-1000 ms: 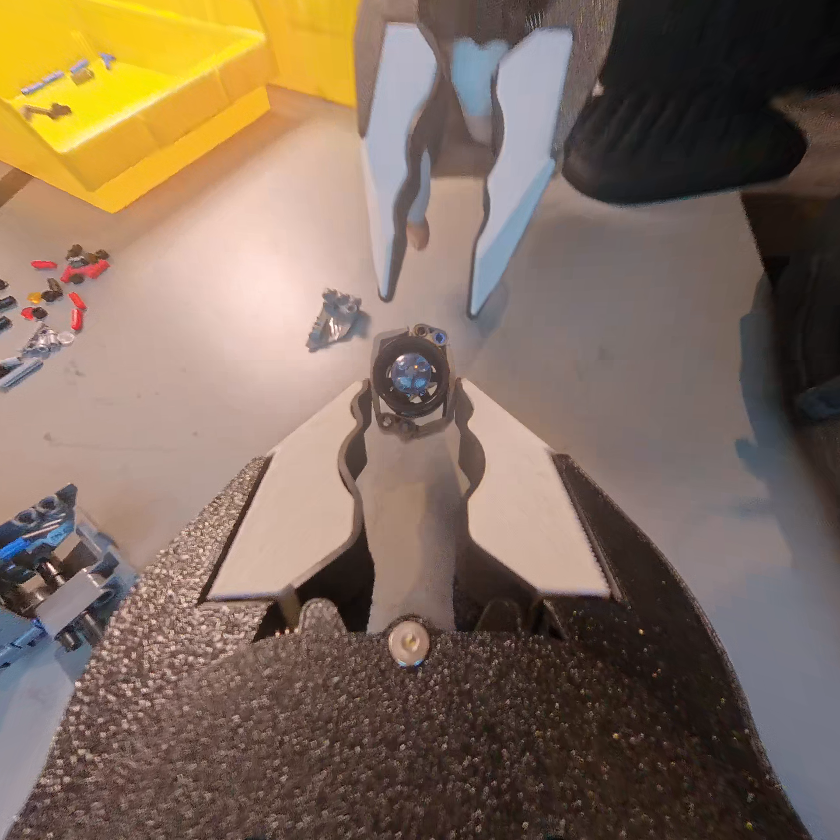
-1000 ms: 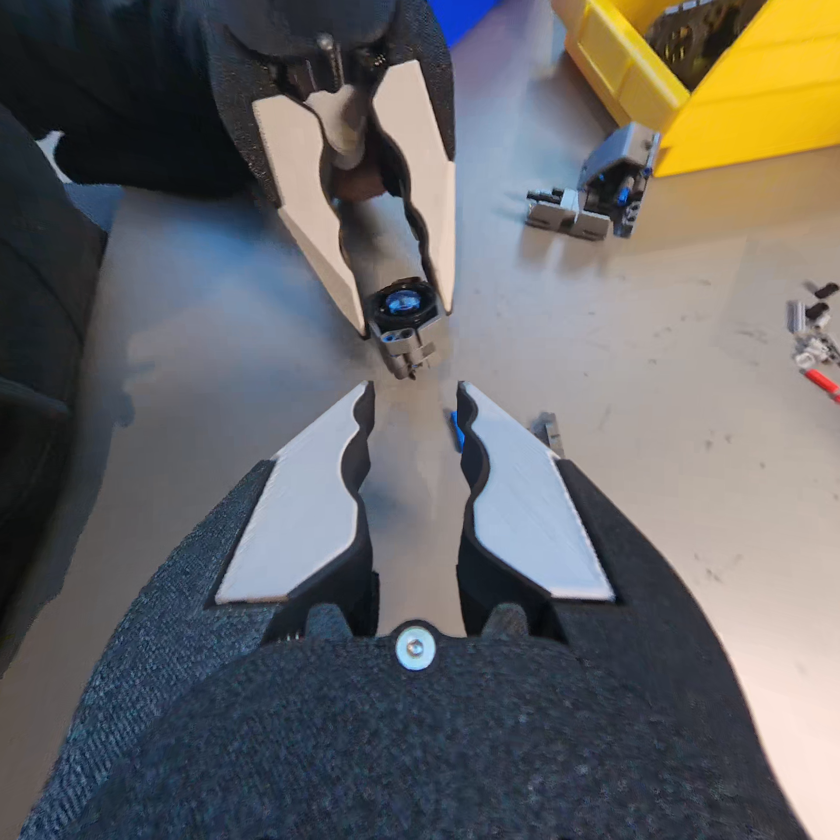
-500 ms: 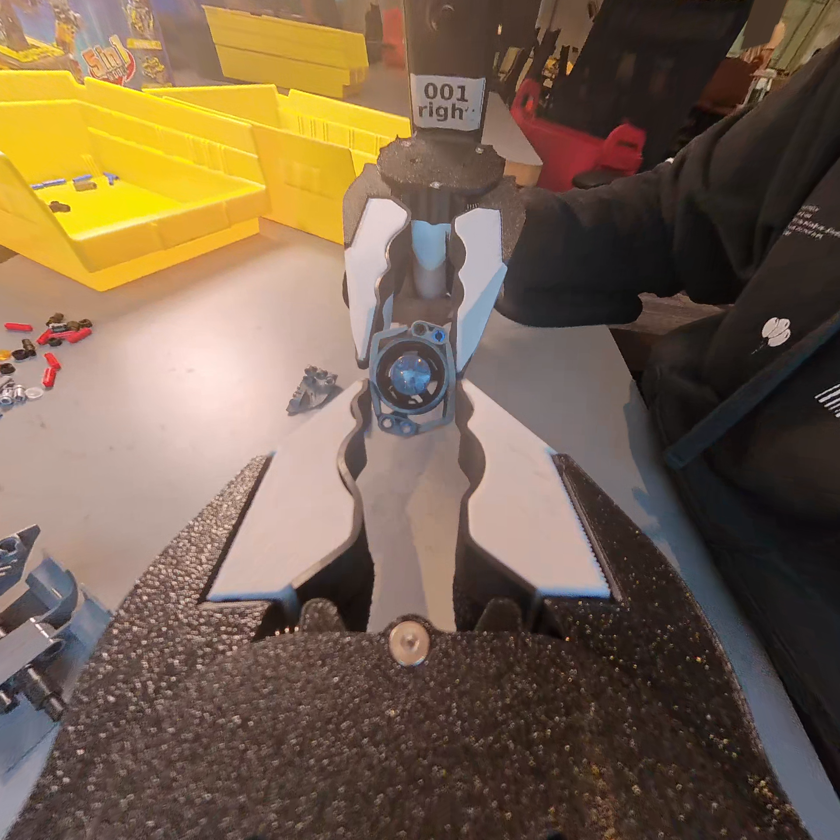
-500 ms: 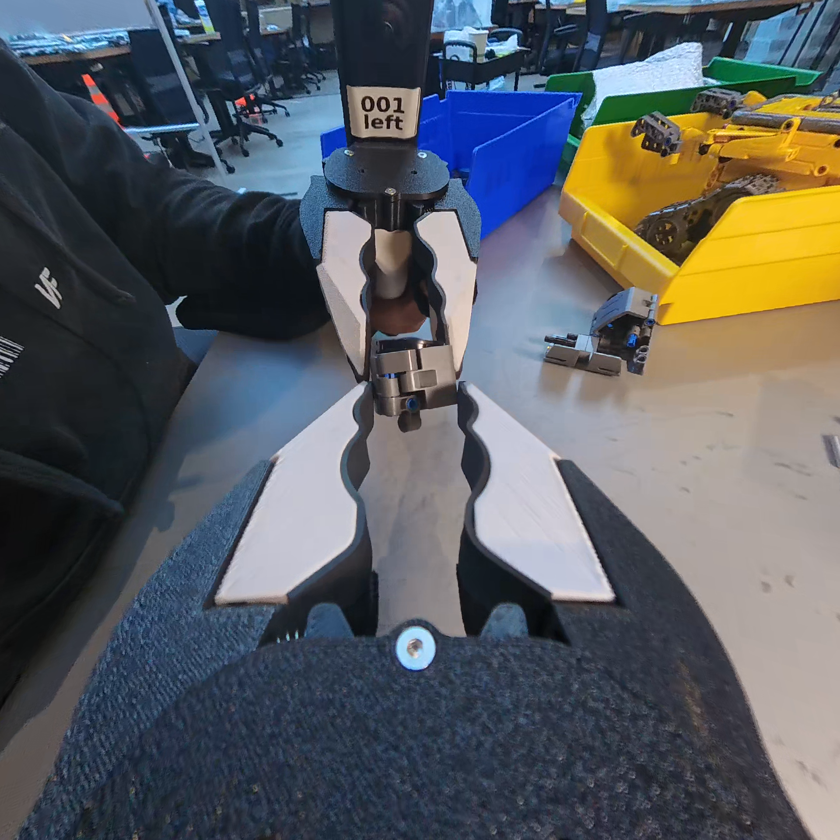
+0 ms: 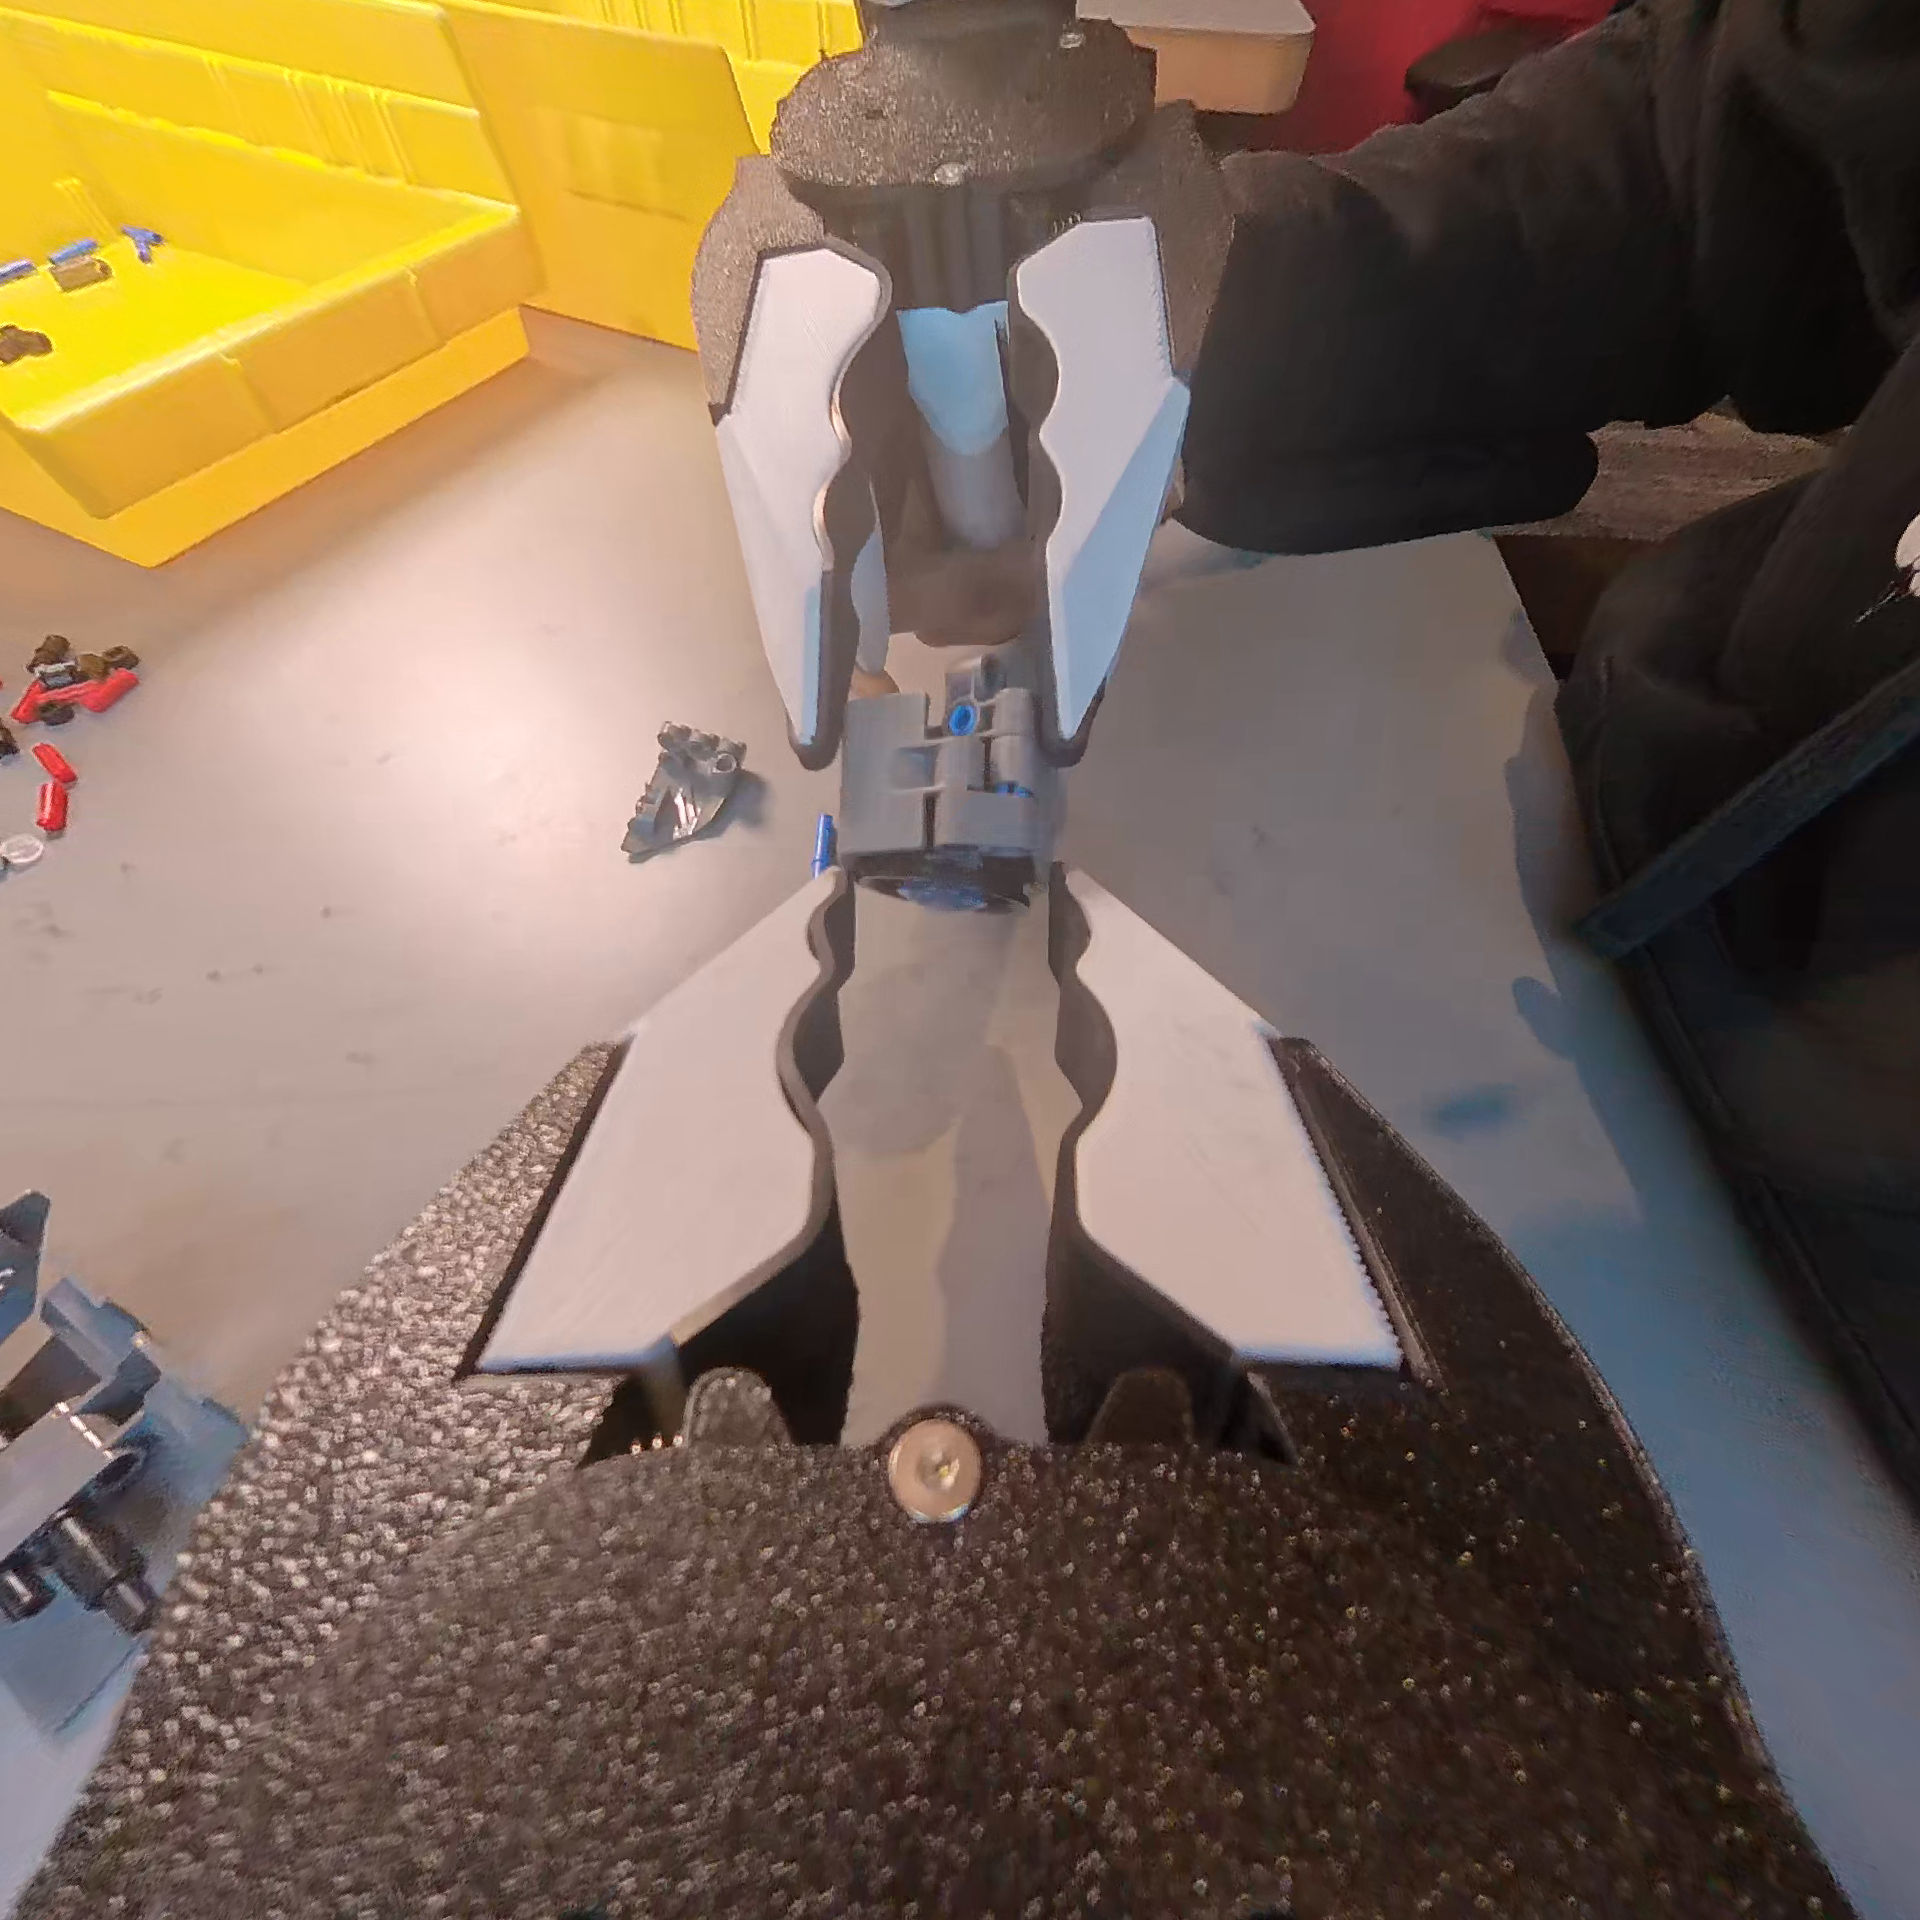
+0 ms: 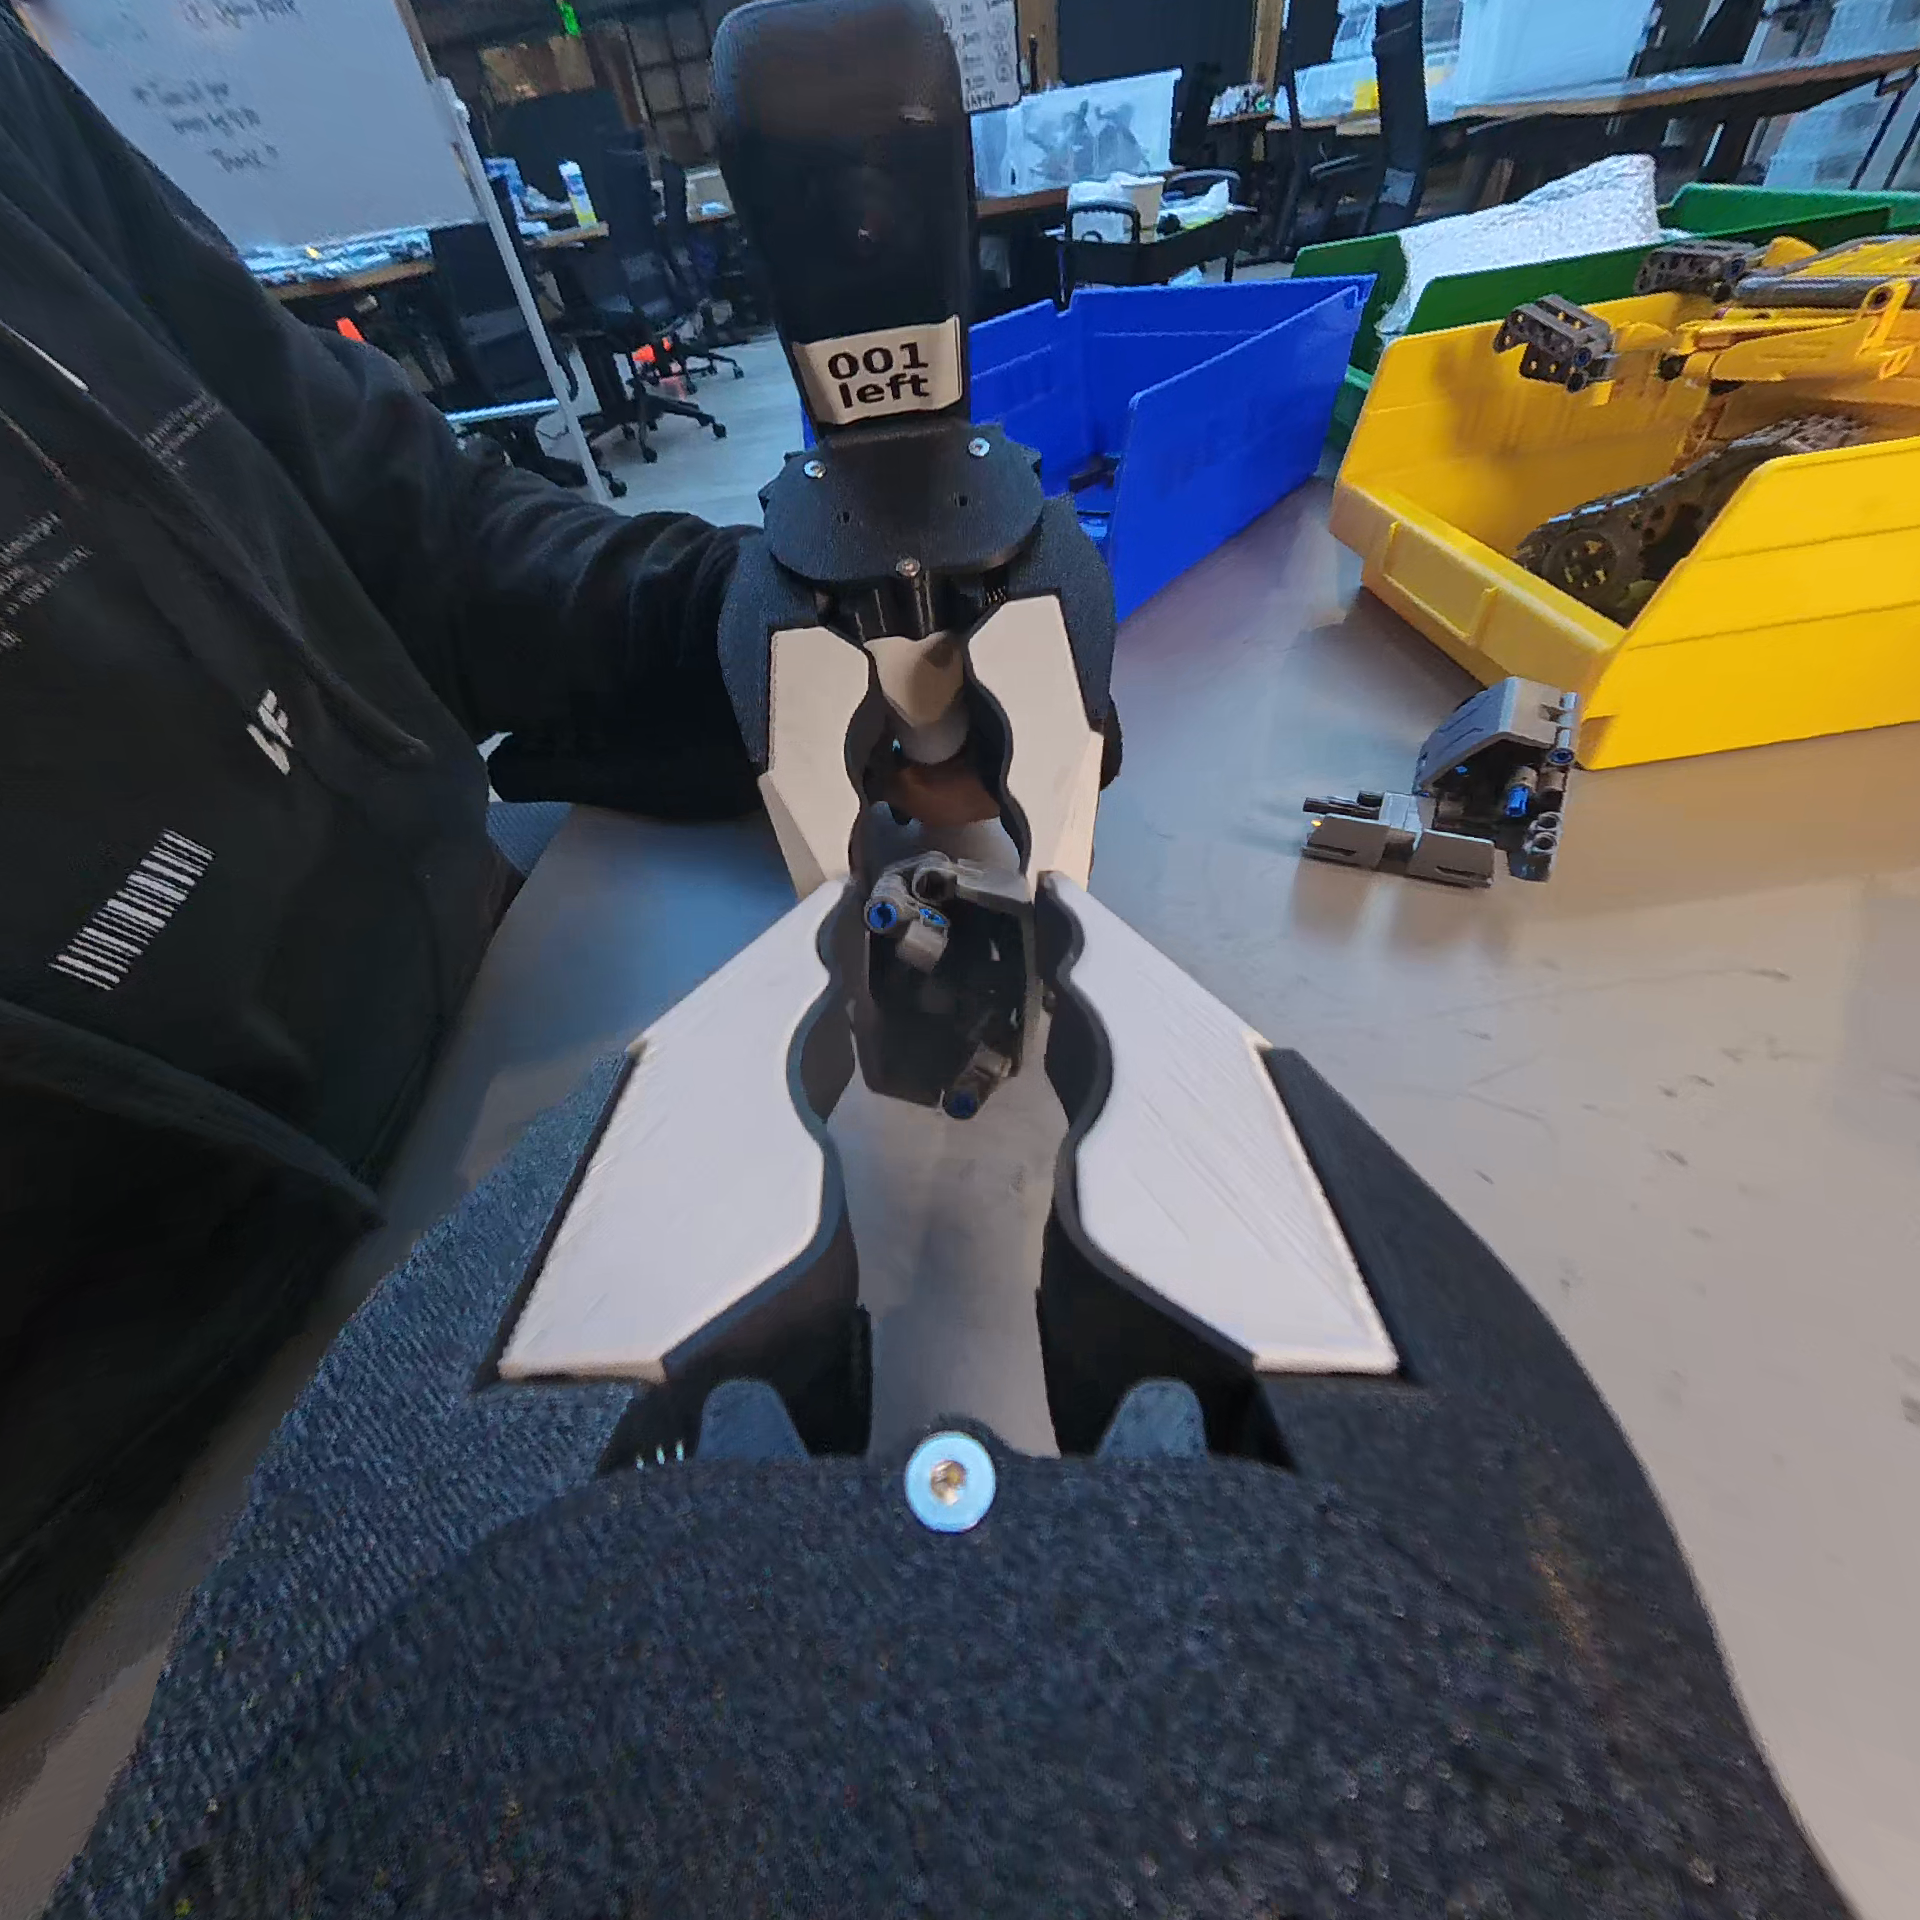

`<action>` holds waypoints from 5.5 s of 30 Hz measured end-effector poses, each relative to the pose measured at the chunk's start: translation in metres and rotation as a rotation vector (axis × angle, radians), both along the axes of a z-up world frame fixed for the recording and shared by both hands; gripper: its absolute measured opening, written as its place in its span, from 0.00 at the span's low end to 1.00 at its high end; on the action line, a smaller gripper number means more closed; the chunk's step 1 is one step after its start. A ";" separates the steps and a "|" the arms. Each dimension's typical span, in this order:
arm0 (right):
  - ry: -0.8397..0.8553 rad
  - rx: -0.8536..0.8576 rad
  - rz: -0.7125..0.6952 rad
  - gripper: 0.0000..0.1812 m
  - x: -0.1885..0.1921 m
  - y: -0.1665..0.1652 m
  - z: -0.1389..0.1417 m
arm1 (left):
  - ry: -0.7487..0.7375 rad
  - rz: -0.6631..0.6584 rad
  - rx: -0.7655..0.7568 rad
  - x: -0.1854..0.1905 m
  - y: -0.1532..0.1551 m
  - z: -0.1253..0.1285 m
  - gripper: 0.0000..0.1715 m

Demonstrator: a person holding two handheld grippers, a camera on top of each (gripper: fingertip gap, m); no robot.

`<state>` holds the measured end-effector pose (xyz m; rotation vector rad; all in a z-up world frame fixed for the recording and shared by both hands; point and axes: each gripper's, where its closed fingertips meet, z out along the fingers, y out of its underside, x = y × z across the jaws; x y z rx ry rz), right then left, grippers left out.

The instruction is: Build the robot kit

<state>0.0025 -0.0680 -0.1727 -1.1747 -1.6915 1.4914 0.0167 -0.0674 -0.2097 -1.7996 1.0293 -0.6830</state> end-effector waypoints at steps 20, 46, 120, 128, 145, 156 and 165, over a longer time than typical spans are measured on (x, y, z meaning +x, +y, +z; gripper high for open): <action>0.002 0.060 -0.138 0.19 -0.009 0.019 0.013 | -0.122 0.099 0.079 -0.016 0.020 0.024 0.23; -0.524 0.338 -0.138 0.10 0.030 0.054 -0.082 | 0.256 0.079 0.023 -0.030 0.015 -0.032 0.19; 0.029 0.129 0.000 0.02 0.013 -0.004 0.029 | -0.296 -0.038 0.081 0.005 -0.005 0.053 0.02; -0.257 0.275 -0.036 0.01 0.014 0.036 -0.011 | 0.010 0.055 -0.052 -0.017 0.022 -0.004 0.32; -0.539 0.431 0.100 0.01 0.010 0.031 -0.049 | 0.193 0.024 -0.100 -0.008 0.028 -0.036 0.25; -0.697 0.611 0.173 0.01 0.010 0.030 -0.050 | 0.200 0.061 -0.094 -0.008 0.028 -0.036 0.24; -0.777 0.668 0.259 0.01 0.007 0.029 -0.050 | 0.188 0.069 -0.109 -0.008 0.028 -0.036 0.24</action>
